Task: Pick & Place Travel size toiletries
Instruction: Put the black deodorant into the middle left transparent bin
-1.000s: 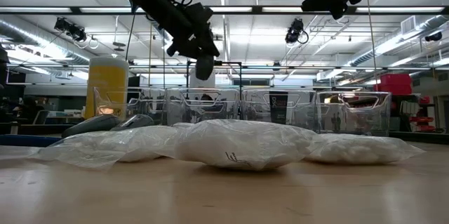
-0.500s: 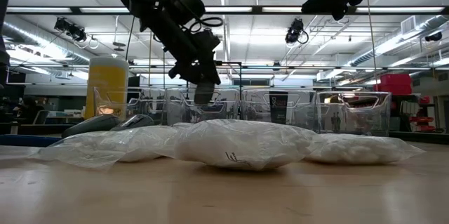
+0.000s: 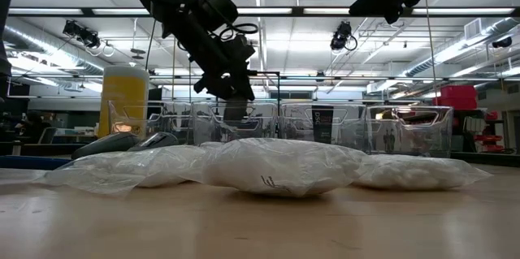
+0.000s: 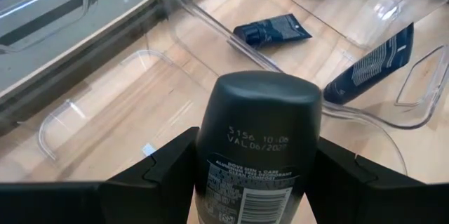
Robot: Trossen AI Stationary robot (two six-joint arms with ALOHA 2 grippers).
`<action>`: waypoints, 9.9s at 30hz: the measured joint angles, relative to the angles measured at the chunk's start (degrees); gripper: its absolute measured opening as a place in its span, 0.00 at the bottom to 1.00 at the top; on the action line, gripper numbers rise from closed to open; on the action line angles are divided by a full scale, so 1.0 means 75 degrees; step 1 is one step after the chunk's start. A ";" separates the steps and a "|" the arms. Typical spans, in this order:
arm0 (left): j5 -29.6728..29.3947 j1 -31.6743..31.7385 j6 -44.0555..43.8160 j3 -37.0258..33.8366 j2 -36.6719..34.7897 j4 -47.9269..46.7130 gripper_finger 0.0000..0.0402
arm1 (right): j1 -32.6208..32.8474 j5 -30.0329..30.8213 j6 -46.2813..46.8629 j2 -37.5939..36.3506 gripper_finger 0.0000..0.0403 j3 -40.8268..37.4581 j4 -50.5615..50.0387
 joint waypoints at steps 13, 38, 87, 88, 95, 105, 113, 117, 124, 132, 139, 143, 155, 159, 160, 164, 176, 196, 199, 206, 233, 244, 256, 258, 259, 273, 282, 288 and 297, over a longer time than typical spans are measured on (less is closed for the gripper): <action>-0.0010 0.0000 -0.0184 0.0000 -0.0003 -0.0052 0.66 | 0.0000 -0.0006 0.0002 0.0000 0.12 0.0000 0.0001; 0.0488 -0.0050 -0.0102 0.0005 -0.0128 -0.0051 0.42 | 0.0000 -0.0015 0.0000 0.0000 0.11 0.0000 0.0000; -0.1025 -0.4031 -0.0764 0.1017 -0.0743 -0.0039 0.02 | 0.0006 -0.1758 -0.0090 -0.0006 0.10 0.0000 -0.0006; -0.1025 -0.4070 -0.0764 0.1017 -0.0743 -0.0060 0.01 | 0.0006 -0.1758 -0.0090 -0.0006 0.10 0.0000 -0.0006; -0.0715 -0.4164 -0.0694 0.1014 -0.0743 -0.0949 0.02 | 0.0006 -0.1755 -0.0070 -0.0006 0.09 0.0000 -0.0006; -0.0024 -0.4170 -0.0214 0.1017 -0.0865 -0.2293 0.03 | 0.0006 -0.1755 0.0175 -0.0006 0.08 0.0000 -0.0005; -0.0139 -0.4229 -0.0050 0.1017 -0.1462 -0.3174 0.02 | 0.0006 -0.1749 0.0175 0.0000 0.08 -0.0003 -0.0044; -0.0395 -0.4312 0.0081 0.1017 -0.1879 -0.3711 0.02 | 0.0006 -0.1746 0.0175 0.0039 0.08 -0.0006 -0.0073; -0.0702 -0.4319 0.0102 0.1020 -0.2437 -0.4340 0.02 | 0.0004 -0.1743 0.0175 0.0141 0.07 -0.0008 -0.0053; -0.0823 -0.4319 0.0041 0.1021 -0.2557 -0.5026 0.01 | 0.0006 -0.1743 0.0175 0.0204 0.07 -0.0006 0.0013; -0.0793 -0.4325 0.0075 0.1011 -0.2544 -0.5874 0.03 | 0.0006 -0.1740 0.0175 0.0207 0.07 -0.0006 0.0029; -0.0626 -0.4325 0.0033 0.0625 -0.2626 -0.5752 0.01 | 0.0006 -0.1740 0.0175 0.0207 0.07 -0.0006 0.0030; -0.0253 -0.4505 -0.0868 -0.1254 -0.3359 -0.5320 0.01 | 0.0005 -0.1666 0.0175 0.0207 0.06 -0.0003 0.0005; -0.0190 -0.4505 -0.1184 -0.1736 -0.3892 -0.5405 0.03 | 0.0003 -0.1665 0.0175 0.0207 0.06 0.0000 0.0029; -0.0201 -0.4505 -0.1274 -0.1836 -0.4038 -0.5467 0.04 | 0.0003 -0.1665 0.0175 0.0213 0.06 0.0000 0.0047; -0.0276 -0.4505 -0.1642 -0.2217 -0.4597 -0.5461 0.02 | 0.0003 -0.1663 0.0175 0.0253 0.06 0.0000 0.0037; -0.0767 -0.4503 -0.3622 -0.2778 -0.5029 -0.5457 0.09 | 0.0003 -0.1609 0.0174 0.0504 0.06 0.0000 0.0066; -0.1118 -0.4478 -0.7458 -0.2839 -0.4223 -0.5285 0.36 | 0.0003 -0.1609 0.0174 0.0565 0.05 0.0000 0.0218; -0.0627 -0.4378 -0.7446 -0.2850 -0.4041 -0.5442 0.45 | 0.0003 -0.1609 0.0172 0.0565 0.05 0.0000 0.0226; -0.0302 -0.4028 -0.7347 -0.2756 -0.3720 -0.5217 0.61 | 0.0003 -0.1609 0.0172 0.0563 0.05 0.0000 0.0236; -0.1168 -0.3480 -0.7804 -0.2512 -0.2396 -0.5346 0.62 | 0.0006 -0.1612 0.0175 0.0565 0.05 0.0000 0.0221; -0.1132 -0.3480 -0.7903 -0.2514 -0.1614 -0.4926 0.62 | 0.0003 -0.1612 0.0175 0.0565 0.04 0.0000 0.0210; -0.1103 -0.3480 -0.7761 -0.2652 -0.1623 -0.4850 0.62 | 0.0005 -0.1612 0.0175 0.0565 0.04 0.0000 0.0172; -0.1103 -0.3480 -0.7764 -0.2694 -0.1623 -0.4797 0.62 | 0.0003 -0.1612 0.0175 0.0565 0.03 0.0000 0.0169; -0.1106 -0.3480 -0.7764 -0.2701 -0.1623 -0.4794 0.62 | 0.0003 -0.1612 0.0175 0.0565 0.03 0.0000 0.0170; -0.1063 -0.3480 -0.7732 -0.2699 -0.1626 -0.4766 0.56 | 0.0003 -0.1614 0.0175 0.0565 0.03 0.0000 0.0171; -0.1034 -0.3480 -0.7732 -0.2699 -0.1626 -0.4769 0.54 | 0.0003 -0.1615 0.0177 0.0565 0.03 0.0000 0.0169; -0.0941 -0.3480 -0.7721 -0.2670 -0.1654 -0.4813 0.54 | 0.0004 -0.1614 0.0175 0.0565 0.03 0.0000 0.0171; -0.0576 -0.3483 -0.7420 -0.1960 -0.2017 -0.5211 0.54 | 0.0003 -0.1615 0.0175 0.0562 0.03 0.0000 0.0185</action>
